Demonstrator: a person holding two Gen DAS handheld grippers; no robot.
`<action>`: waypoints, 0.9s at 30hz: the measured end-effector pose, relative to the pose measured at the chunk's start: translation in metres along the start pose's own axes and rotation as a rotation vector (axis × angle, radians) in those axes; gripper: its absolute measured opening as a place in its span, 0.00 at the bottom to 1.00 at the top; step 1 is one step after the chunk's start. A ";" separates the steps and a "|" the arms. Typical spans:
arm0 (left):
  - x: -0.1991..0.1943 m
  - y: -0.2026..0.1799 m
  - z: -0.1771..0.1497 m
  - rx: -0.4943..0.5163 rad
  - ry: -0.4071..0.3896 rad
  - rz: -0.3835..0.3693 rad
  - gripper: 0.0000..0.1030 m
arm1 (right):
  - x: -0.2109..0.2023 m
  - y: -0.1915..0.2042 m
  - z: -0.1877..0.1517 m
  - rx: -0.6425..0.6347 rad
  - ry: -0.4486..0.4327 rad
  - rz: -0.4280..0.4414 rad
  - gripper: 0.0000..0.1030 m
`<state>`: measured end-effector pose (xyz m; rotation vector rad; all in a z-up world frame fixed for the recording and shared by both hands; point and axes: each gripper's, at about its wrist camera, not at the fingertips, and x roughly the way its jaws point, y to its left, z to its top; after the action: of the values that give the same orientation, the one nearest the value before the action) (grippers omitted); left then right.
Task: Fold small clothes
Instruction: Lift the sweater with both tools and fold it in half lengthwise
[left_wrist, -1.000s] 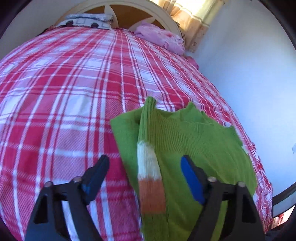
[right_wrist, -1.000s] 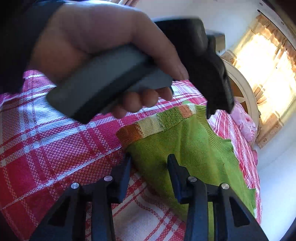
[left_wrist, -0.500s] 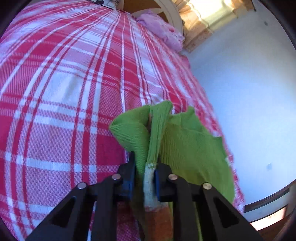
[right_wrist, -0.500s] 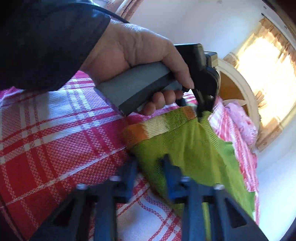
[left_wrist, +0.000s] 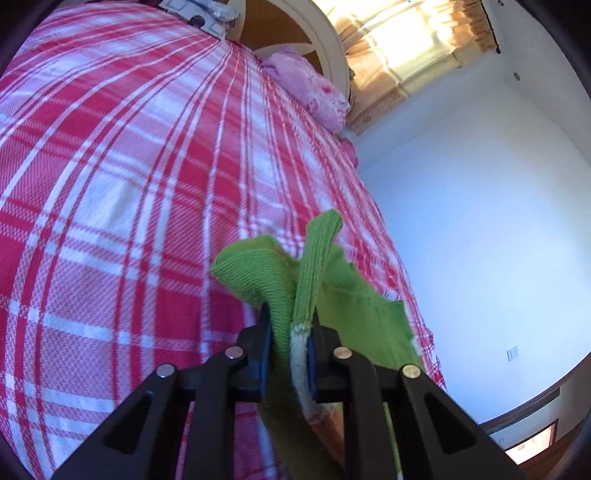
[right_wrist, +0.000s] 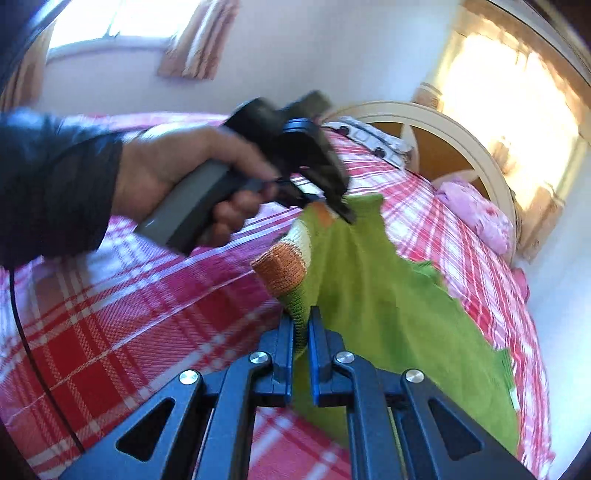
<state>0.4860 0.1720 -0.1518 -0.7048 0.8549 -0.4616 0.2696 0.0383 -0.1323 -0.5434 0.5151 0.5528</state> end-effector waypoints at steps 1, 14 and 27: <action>-0.001 -0.006 0.000 0.000 -0.011 0.001 0.15 | -0.002 -0.006 -0.001 0.020 -0.001 -0.002 0.06; 0.009 -0.080 0.010 0.035 -0.086 -0.052 0.15 | -0.035 -0.074 -0.022 0.257 -0.086 0.009 0.05; 0.078 -0.169 -0.001 0.134 -0.015 -0.058 0.15 | -0.068 -0.165 -0.070 0.482 -0.125 -0.046 0.05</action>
<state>0.5150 0.0073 -0.0706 -0.6097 0.7837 -0.5596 0.2987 -0.1463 -0.0888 -0.0610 0.4945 0.3965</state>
